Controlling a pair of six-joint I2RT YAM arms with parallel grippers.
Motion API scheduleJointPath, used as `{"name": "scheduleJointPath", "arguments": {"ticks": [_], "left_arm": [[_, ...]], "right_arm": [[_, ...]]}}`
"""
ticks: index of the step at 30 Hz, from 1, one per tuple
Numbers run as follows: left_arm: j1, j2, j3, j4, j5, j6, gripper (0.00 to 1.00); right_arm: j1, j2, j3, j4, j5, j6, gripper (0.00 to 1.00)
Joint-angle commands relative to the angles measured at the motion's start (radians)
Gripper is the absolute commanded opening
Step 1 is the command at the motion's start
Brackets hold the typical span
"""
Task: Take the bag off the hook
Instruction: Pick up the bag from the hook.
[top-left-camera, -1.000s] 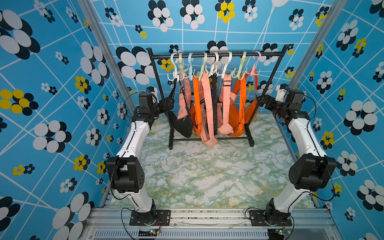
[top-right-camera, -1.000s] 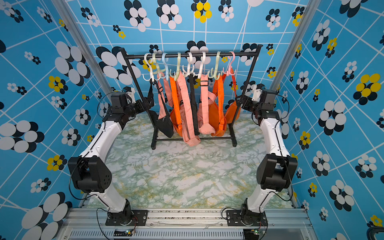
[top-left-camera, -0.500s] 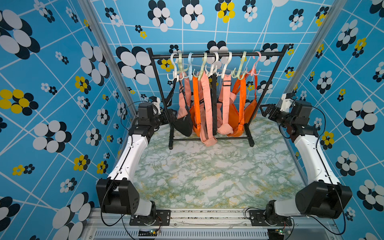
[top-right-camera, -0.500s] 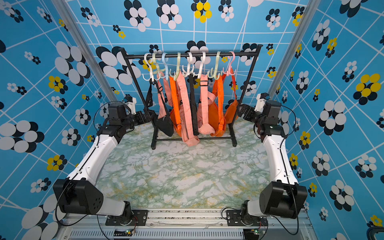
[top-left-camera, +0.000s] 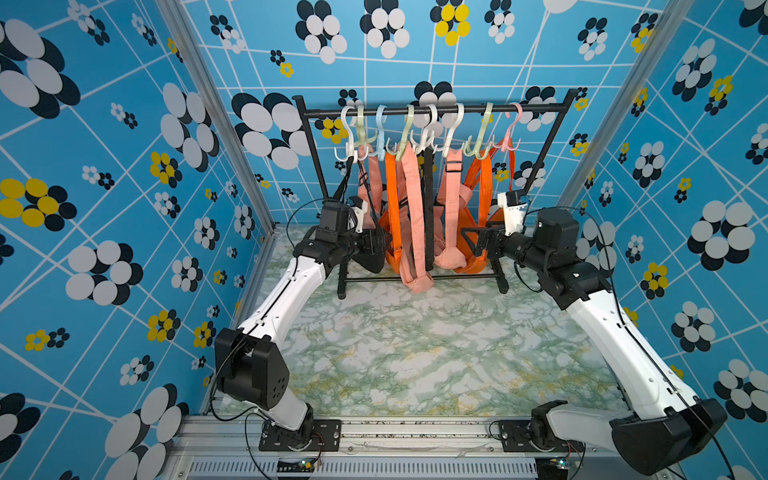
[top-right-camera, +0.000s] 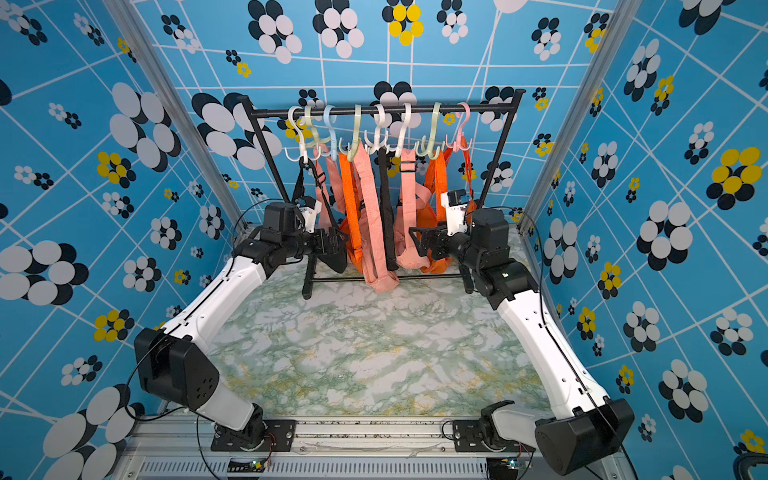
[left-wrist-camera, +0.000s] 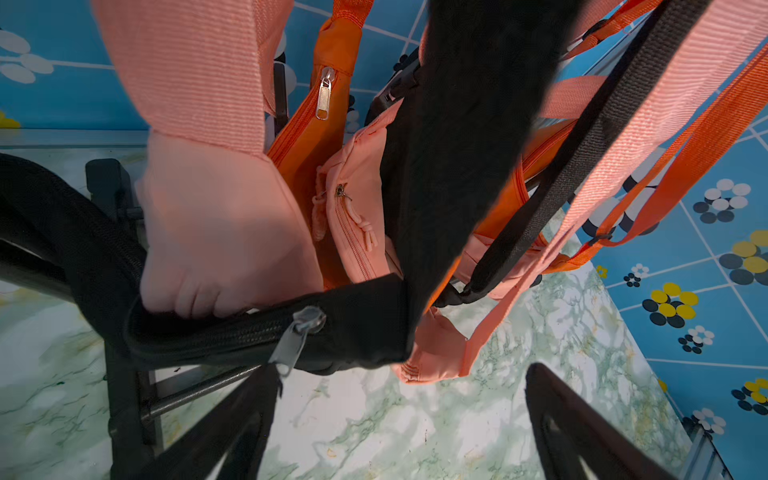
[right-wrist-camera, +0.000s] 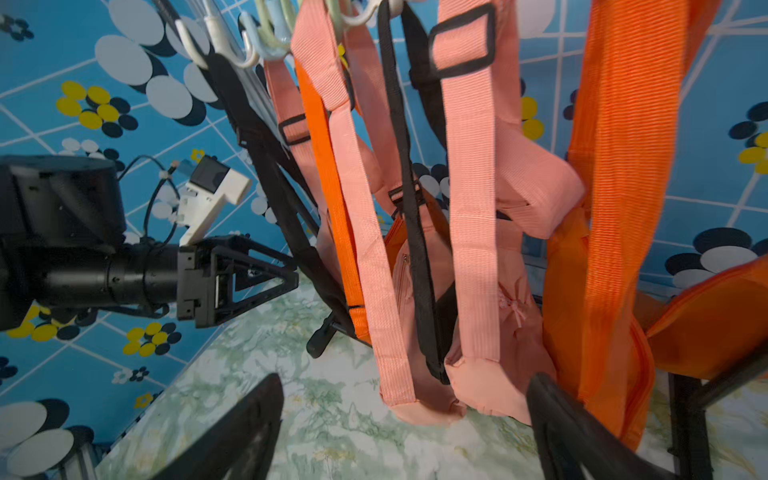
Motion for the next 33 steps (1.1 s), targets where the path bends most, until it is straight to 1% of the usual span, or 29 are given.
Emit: {"name": "scheduleJointPath", "arguments": {"ticks": [1, 3, 6, 7, 8, 11, 15, 19, 22, 24, 26, 27, 28, 29, 31, 33], "left_arm": [[-0.019, 0.036, 0.073, -0.033, -0.030, 0.026, 0.90], [-0.020, 0.053, 0.092, -0.026, -0.029, 0.013, 0.83], [-0.022, 0.063, 0.103, 0.002, 0.013, -0.018, 0.50], [-0.020, 0.065, 0.110, 0.008, 0.038, -0.027, 0.38], [-0.020, 0.069, 0.119, 0.007, 0.062, -0.035, 0.31], [-0.020, 0.071, 0.141, -0.007, 0.119, -0.055, 0.23], [-0.020, 0.049, 0.143, -0.007, 0.183, -0.089, 0.16], [-0.022, 0.007, 0.124, 0.026, 0.243, -0.148, 0.16], [-0.020, -0.028, 0.100, 0.070, 0.281, -0.186, 0.17], [-0.021, -0.047, 0.094, 0.077, 0.289, -0.195, 0.17], [-0.020, -0.070, 0.093, 0.056, 0.277, -0.183, 0.20], [-0.019, -0.081, 0.092, 0.036, 0.255, -0.168, 0.25], [-0.020, -0.098, 0.088, 0.010, 0.216, -0.149, 0.36], [-0.019, -0.116, 0.082, -0.020, 0.163, -0.131, 0.51], [-0.010, -0.154, 0.065, -0.069, 0.051, -0.109, 0.70], [0.011, -0.198, 0.035, -0.100, -0.051, -0.109, 0.81]], "right_arm": [[0.041, 0.050, 0.005, 0.012, -0.018, -0.022, 0.90], [0.059, 0.074, 0.004, 0.033, -0.031, -0.013, 0.89], [0.084, 0.116, 0.005, 0.058, -0.037, -0.010, 0.87], [0.093, 0.132, 0.007, 0.062, -0.038, -0.011, 0.86], [0.102, 0.146, 0.009, 0.067, -0.040, -0.011, 0.86], [0.126, 0.185, 0.017, 0.086, -0.039, -0.013, 0.84], [0.164, 0.244, 0.052, 0.108, -0.040, -0.028, 0.84], [0.199, 0.317, 0.113, 0.117, -0.042, -0.052, 0.84], [0.207, 0.373, 0.157, 0.143, -0.051, -0.044, 0.82], [0.211, 0.412, 0.188, 0.164, -0.064, -0.032, 0.79], [0.219, 0.451, 0.215, 0.190, -0.068, -0.022, 0.74], [0.225, 0.468, 0.225, 0.202, -0.065, -0.022, 0.72], [0.234, 0.489, 0.256, 0.209, -0.059, -0.028, 0.69], [0.242, 0.515, 0.291, 0.206, -0.058, -0.035, 0.67], [0.257, 0.555, 0.344, 0.195, -0.054, -0.049, 0.62], [0.267, 0.590, 0.379, 0.202, -0.048, -0.046, 0.58]]}}
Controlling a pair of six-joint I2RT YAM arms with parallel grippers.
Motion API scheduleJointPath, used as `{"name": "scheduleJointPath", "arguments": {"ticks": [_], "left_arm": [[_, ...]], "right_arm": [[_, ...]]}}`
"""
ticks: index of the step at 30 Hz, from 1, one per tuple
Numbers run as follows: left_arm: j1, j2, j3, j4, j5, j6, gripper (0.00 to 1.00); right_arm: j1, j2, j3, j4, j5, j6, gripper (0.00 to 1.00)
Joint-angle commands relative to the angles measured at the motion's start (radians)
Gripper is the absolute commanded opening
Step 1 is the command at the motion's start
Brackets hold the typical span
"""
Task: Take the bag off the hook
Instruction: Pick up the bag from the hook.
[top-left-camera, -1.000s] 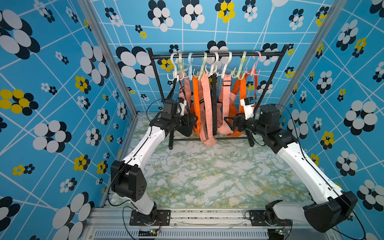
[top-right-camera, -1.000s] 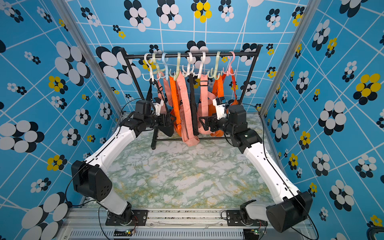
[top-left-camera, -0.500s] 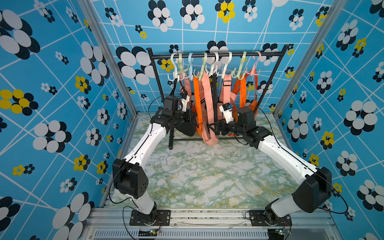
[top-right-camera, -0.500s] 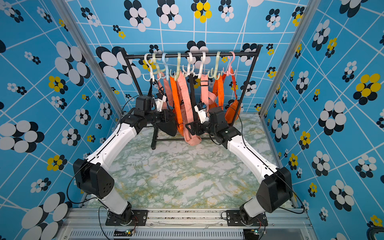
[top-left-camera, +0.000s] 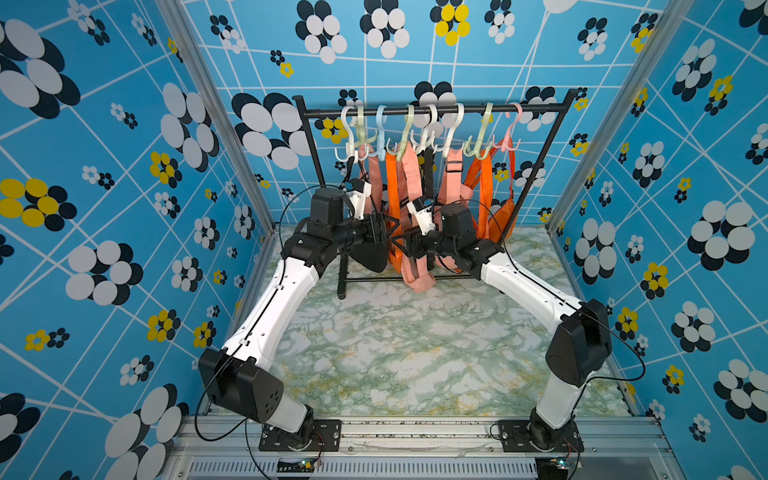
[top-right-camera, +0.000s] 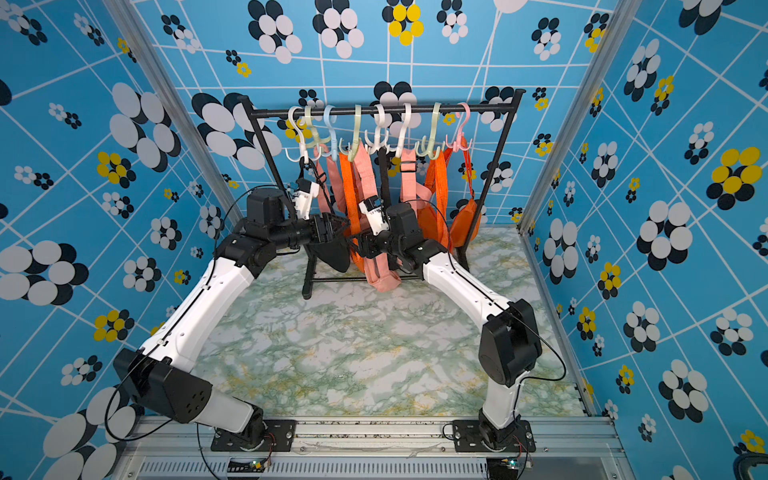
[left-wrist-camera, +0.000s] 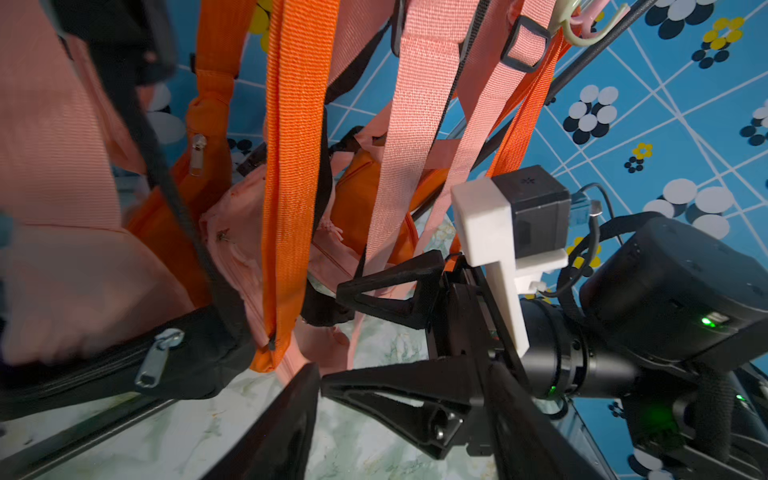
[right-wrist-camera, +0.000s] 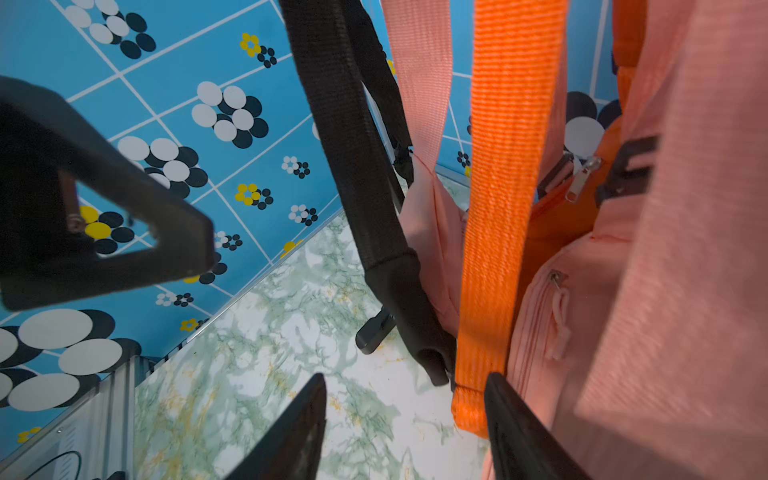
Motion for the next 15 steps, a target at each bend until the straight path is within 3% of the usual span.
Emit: {"name": "scheduleJointPath", "arguments": {"ticks": [1, 4, 8, 11, 13, 15], "left_arm": [[0.040, -0.082, -0.062, -0.082, -0.205, 0.024, 0.86], [0.113, -0.150, -0.136, -0.065, -0.238, -0.011, 0.99], [0.231, -0.191, -0.201, -0.060, -0.207, -0.072, 0.99], [0.271, -0.203, -0.228, -0.049, -0.197, -0.078, 0.99], [0.275, -0.204, -0.228, -0.047, -0.205, -0.068, 0.99], [0.275, -0.196, -0.222, -0.043, -0.212, -0.058, 0.99]], "right_arm": [[0.024, 0.047, 0.072, 0.045, 0.006, -0.013, 0.57], [0.030, 0.094, 0.119, 0.062, 0.013, -0.001, 0.57], [0.034, 0.166, 0.202, 0.060, 0.017, 0.021, 0.59], [0.034, 0.217, 0.260, 0.061, 0.028, 0.041, 0.59], [0.035, 0.242, 0.293, 0.058, 0.029, 0.056, 0.47], [0.035, 0.253, 0.328, 0.039, 0.024, 0.067, 0.20]]}}
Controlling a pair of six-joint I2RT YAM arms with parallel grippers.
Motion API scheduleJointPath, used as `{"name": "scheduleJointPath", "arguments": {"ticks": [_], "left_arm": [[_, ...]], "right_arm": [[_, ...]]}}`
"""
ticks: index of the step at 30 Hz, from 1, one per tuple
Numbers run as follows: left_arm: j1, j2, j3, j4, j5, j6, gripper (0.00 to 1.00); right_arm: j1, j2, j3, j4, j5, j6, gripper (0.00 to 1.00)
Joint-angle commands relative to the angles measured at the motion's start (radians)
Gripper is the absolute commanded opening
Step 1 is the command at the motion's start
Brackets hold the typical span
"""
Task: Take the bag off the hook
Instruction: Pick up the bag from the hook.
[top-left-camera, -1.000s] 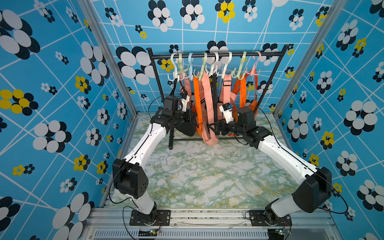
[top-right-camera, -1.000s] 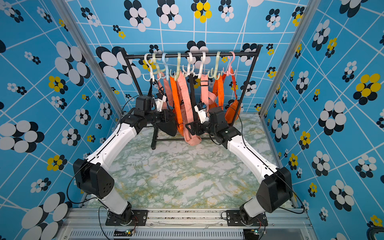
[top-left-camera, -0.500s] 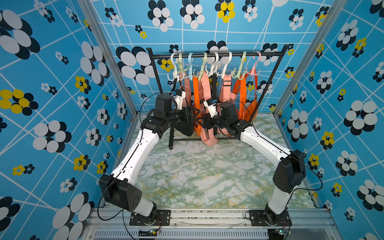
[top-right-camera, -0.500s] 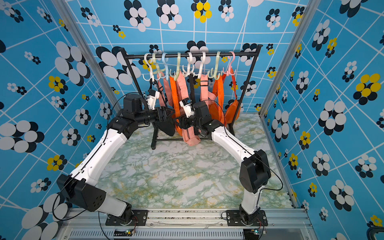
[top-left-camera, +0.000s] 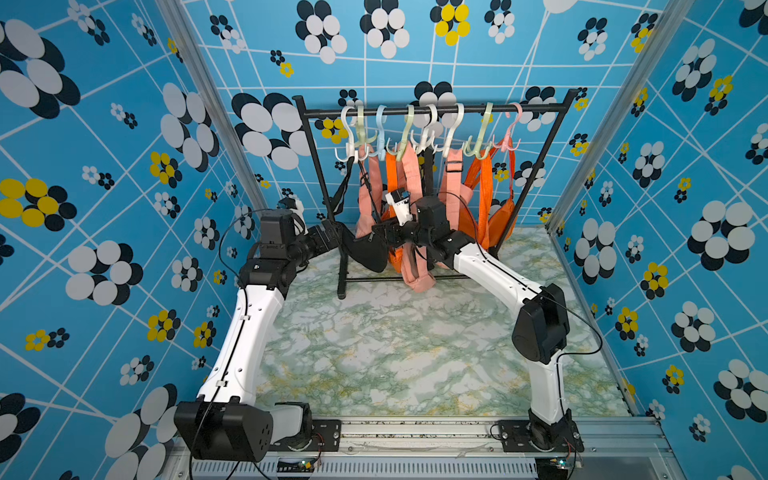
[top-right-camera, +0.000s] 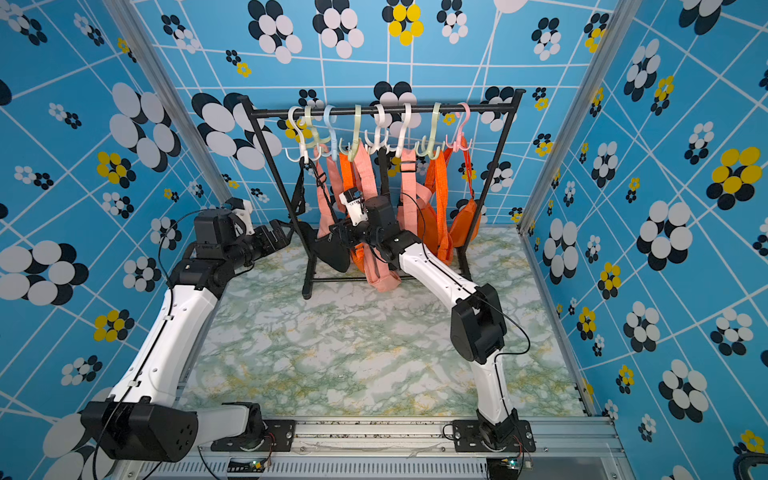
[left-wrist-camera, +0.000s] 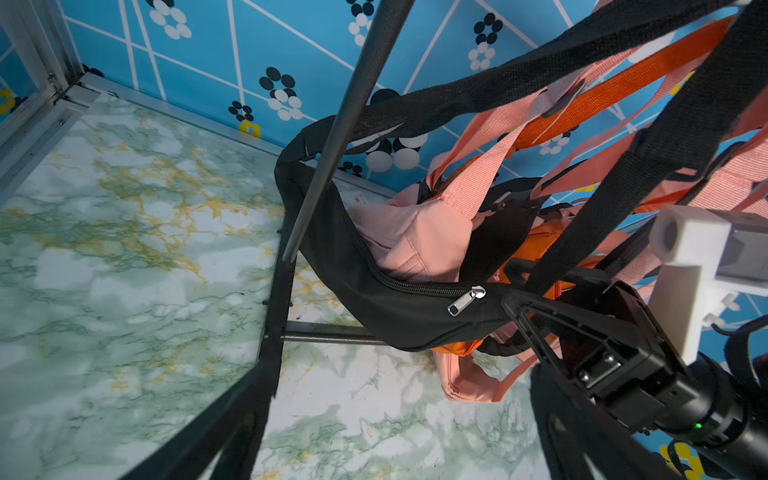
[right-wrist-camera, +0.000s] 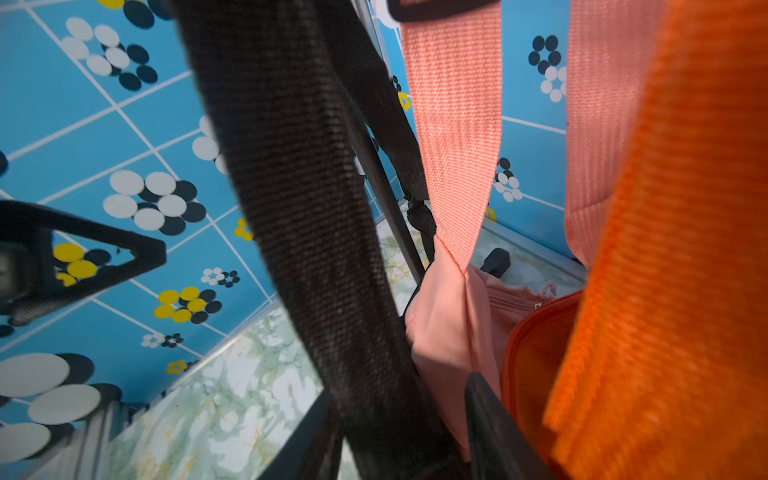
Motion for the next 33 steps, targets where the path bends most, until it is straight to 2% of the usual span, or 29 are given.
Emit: {"name": "scheduleJointPath", "arguments": {"ticks": [1, 2, 9, 15, 19, 24, 27, 29, 30, 33], "left_arm": [[0.001, -0.001, 0.008, 0.003, -0.010, 0.011, 0.99], [0.001, 0.010, 0.022, 0.002, -0.011, 0.020, 0.99], [-0.018, 0.127, 0.182, -0.010, -0.020, 0.104, 0.99], [-0.107, 0.248, 0.376, -0.050, -0.117, 0.209, 0.99], [-0.154, 0.320, 0.477, -0.072, -0.139, 0.244, 0.99], [-0.174, 0.395, 0.559, -0.075, -0.068, 0.223, 0.99], [-0.174, 0.409, 0.576, -0.066, -0.068, 0.217, 1.00], [-0.174, 0.417, 0.593, -0.065, -0.057, 0.217, 0.93], [-0.175, 0.422, 0.599, -0.063, -0.049, 0.218, 0.87], [-0.175, 0.436, 0.620, -0.062, -0.030, 0.218, 0.51]], "right_arm": [[0.002, 0.007, 0.069, -0.018, 0.002, 0.031, 0.07], [0.003, -0.004, 0.072, -0.032, 0.002, 0.028, 0.00], [0.002, -0.212, -0.057, -0.082, 0.053, -0.049, 0.00], [-0.001, -0.371, -0.137, -0.154, 0.167, -0.130, 0.00], [-0.010, -0.422, -0.151, -0.182, 0.182, -0.141, 0.00], [-0.029, -0.444, -0.155, -0.197, 0.155, -0.116, 0.00], [-0.045, -0.445, -0.158, -0.206, 0.120, -0.086, 0.00], [-0.060, -0.447, -0.160, -0.212, 0.092, -0.062, 0.00], [-0.069, -0.449, -0.162, -0.212, 0.080, -0.051, 0.00], [-0.093, -0.456, -0.173, -0.207, 0.032, -0.013, 0.00]]}}
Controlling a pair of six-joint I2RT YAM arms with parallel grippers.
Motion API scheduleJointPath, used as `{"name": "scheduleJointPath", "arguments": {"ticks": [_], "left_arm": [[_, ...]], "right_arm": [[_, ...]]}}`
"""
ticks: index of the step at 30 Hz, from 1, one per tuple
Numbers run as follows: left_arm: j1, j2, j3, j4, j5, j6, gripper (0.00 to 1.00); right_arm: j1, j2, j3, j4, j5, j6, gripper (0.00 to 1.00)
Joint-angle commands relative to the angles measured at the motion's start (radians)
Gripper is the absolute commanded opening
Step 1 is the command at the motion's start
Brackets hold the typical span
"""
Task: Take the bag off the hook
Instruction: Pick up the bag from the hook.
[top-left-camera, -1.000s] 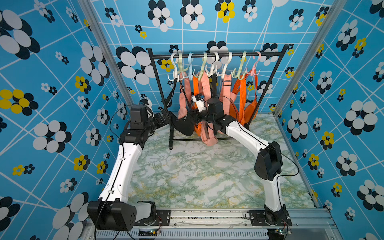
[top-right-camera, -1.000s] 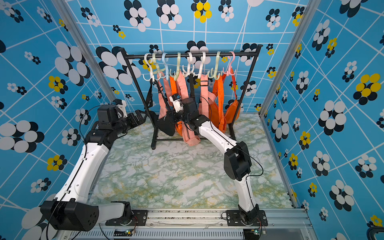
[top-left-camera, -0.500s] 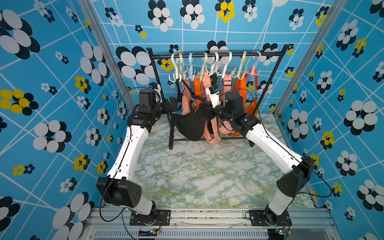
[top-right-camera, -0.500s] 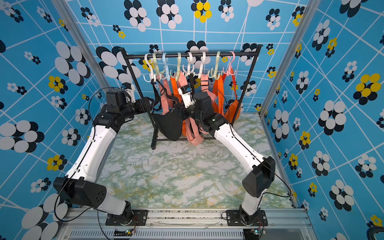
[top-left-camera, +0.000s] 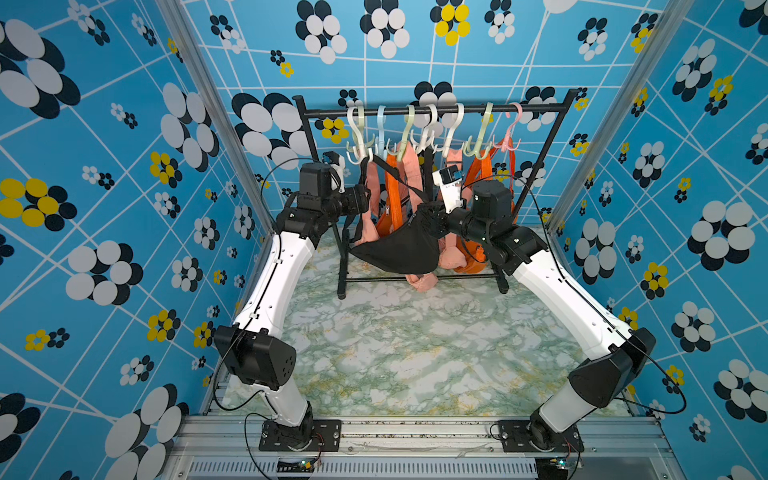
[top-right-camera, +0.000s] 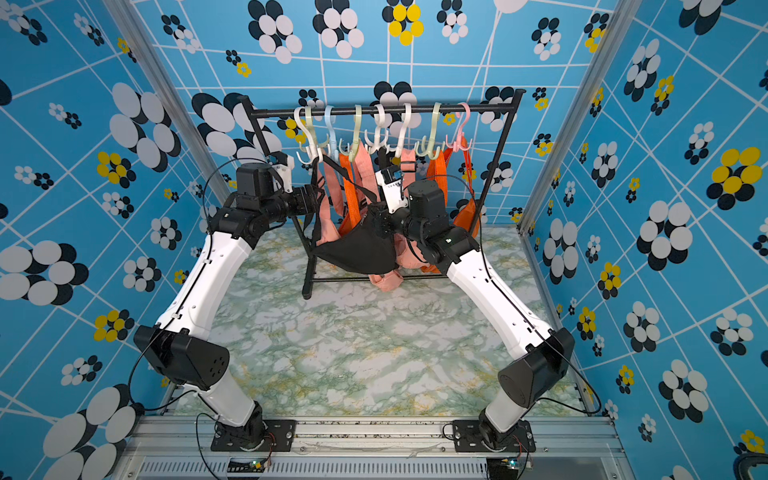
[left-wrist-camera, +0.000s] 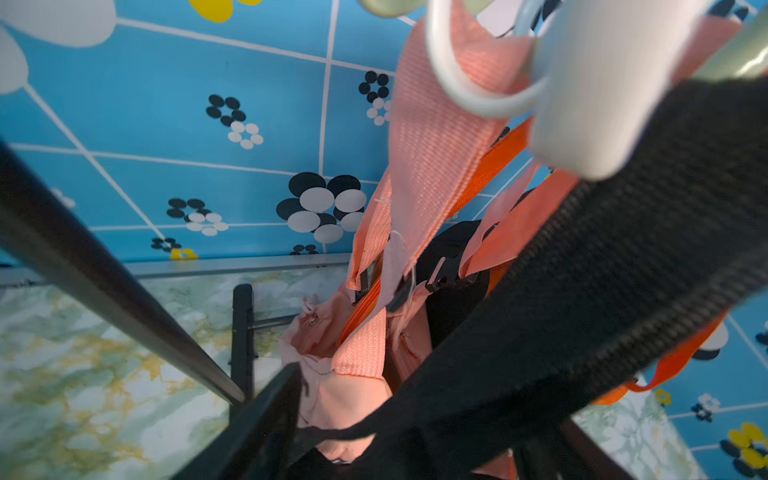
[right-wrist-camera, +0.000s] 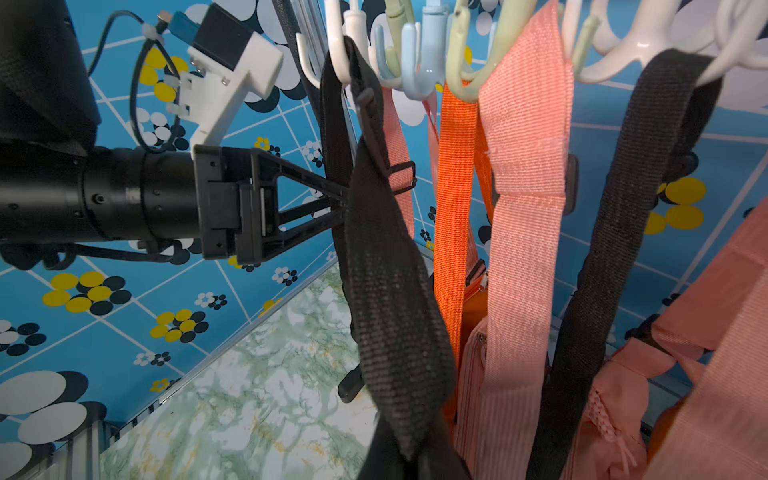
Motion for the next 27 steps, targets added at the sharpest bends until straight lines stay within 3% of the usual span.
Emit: {"name": "scheduleJointPath", "arguments": {"ticks": [1, 11, 18, 27], "left_arm": [[-0.002, 0.017, 0.060, -0.003, 0.036, 0.010, 0.41], [-0.003, 0.004, 0.085, -0.022, 0.067, -0.002, 0.01], [-0.003, -0.016, 0.149, -0.025, 0.070, -0.022, 0.00], [-0.002, 0.009, 0.313, -0.019, 0.083, -0.041, 0.00]], "right_arm": [[-0.022, -0.012, -0.016, 0.011, -0.071, 0.058, 0.00], [-0.025, -0.003, -0.010, 0.002, -0.095, 0.063, 0.00], [-0.025, 0.040, 0.100, 0.004, -0.119, 0.067, 0.00], [-0.024, 0.182, 0.370, 0.006, -0.191, 0.124, 0.00]]}}
